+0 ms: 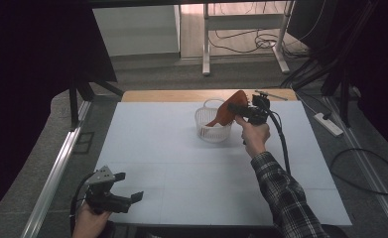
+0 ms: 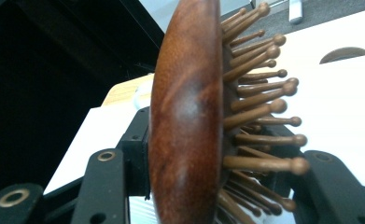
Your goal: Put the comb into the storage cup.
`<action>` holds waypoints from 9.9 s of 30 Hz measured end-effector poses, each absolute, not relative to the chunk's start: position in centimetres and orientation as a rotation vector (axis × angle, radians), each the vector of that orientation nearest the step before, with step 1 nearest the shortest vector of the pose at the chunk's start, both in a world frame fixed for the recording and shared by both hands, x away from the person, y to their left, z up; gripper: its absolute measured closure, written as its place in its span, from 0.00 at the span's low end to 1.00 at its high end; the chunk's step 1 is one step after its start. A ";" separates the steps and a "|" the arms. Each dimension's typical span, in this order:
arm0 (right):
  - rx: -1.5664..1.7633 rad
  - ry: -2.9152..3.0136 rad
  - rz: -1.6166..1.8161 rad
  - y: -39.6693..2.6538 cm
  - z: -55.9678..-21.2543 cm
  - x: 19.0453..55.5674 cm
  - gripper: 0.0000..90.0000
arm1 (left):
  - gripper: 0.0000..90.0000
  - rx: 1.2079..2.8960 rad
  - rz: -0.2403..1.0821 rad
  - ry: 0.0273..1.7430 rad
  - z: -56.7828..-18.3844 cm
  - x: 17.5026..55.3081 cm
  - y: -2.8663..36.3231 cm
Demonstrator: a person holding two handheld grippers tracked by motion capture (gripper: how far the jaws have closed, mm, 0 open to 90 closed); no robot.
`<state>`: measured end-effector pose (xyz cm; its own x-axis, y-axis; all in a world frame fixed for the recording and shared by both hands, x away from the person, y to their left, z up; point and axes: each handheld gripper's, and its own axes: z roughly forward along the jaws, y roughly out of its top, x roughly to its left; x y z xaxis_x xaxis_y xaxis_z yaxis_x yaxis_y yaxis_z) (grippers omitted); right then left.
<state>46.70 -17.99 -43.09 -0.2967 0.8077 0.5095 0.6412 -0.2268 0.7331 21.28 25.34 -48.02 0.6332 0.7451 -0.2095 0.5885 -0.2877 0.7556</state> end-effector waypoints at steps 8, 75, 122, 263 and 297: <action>1.737 1.852 1.546 -18.1 -43.4 46.5 0.47 | 0.01 1.996 0.227 1.046 -48.0 21.3 25.3; 1.459 2.094 1.320 -18.0 -42.0 45.4 0.14 | 0.00 1.984 0.223 1.063 -48.0 21.4 25.5; 1.182 2.257 1.241 -18.8 -41.2 42.0 0.00 | 0.00 1.990 0.285 1.077 -47.9 21.2 25.3; 1.134 2.402 1.121 -24.4 -44.1 32.5 0.00 | 0.00 1.965 0.249 1.088 -48.0 21.3 25.7; 1.163 2.376 1.076 -27.2 -44.7 30.0 0.00 | 0.00 1.964 0.247 1.091 -48.1 21.3 25.7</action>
